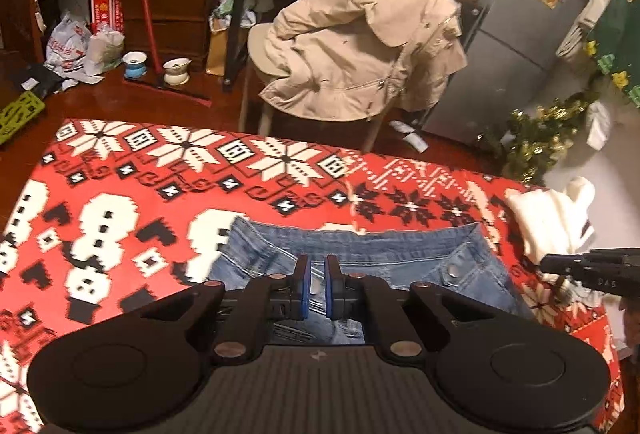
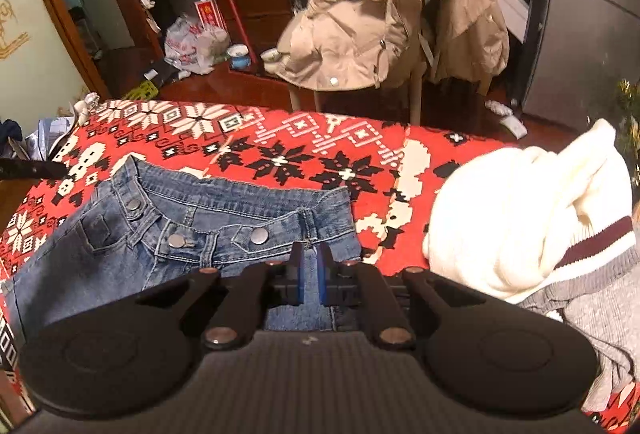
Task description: Fold clothes
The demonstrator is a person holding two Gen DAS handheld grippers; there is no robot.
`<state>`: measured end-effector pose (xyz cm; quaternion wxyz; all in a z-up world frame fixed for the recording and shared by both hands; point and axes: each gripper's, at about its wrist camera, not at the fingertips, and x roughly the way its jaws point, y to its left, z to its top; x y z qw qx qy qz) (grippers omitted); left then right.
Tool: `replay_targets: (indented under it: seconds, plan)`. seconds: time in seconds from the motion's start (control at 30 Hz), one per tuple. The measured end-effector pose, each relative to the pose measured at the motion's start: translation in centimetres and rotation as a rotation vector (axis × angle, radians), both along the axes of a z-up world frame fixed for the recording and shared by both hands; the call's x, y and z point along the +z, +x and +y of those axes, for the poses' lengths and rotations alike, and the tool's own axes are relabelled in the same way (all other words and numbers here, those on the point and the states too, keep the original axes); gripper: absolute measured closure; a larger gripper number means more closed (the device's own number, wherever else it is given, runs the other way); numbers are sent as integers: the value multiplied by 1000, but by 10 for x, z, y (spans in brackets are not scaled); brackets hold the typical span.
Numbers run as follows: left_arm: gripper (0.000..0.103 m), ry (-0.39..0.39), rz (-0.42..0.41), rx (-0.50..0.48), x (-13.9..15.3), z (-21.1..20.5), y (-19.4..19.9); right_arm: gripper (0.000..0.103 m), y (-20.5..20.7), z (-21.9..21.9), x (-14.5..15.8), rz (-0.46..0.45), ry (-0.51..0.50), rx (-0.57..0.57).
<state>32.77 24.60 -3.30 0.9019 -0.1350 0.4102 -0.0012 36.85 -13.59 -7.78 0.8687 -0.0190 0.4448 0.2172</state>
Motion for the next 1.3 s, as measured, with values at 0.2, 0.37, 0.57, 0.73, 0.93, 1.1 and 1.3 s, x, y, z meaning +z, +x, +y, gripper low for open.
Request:
replay_targets:
  seconds: [0.2,0.37,0.57,0.73,0.93,1.1,1.3]
  plan:
    - [99,-25,63,30,7,15,3,97,6,-2,19,22,17,-57]
    - [99,-59,115,28,-9,35,9,97,12,20,23,31,23,-45]
    - [99,-132,168,-45,-32,54,37,97,38,44,-4,103,13,-170]
    - [99,-178,192,-84,-51,61,61,100,66,57,-39,152,-48,-241]
    - [99,-202,224,-102,-76,63,74,100,88,54,-66,164,-63,-296]
    - [99,-226,222,-111,-82,62,85,103,107,45,-71,180,-38,-311]
    - [99,-197,234,-111,-91,61,102,103,114,40,-72,200,-24,-289]
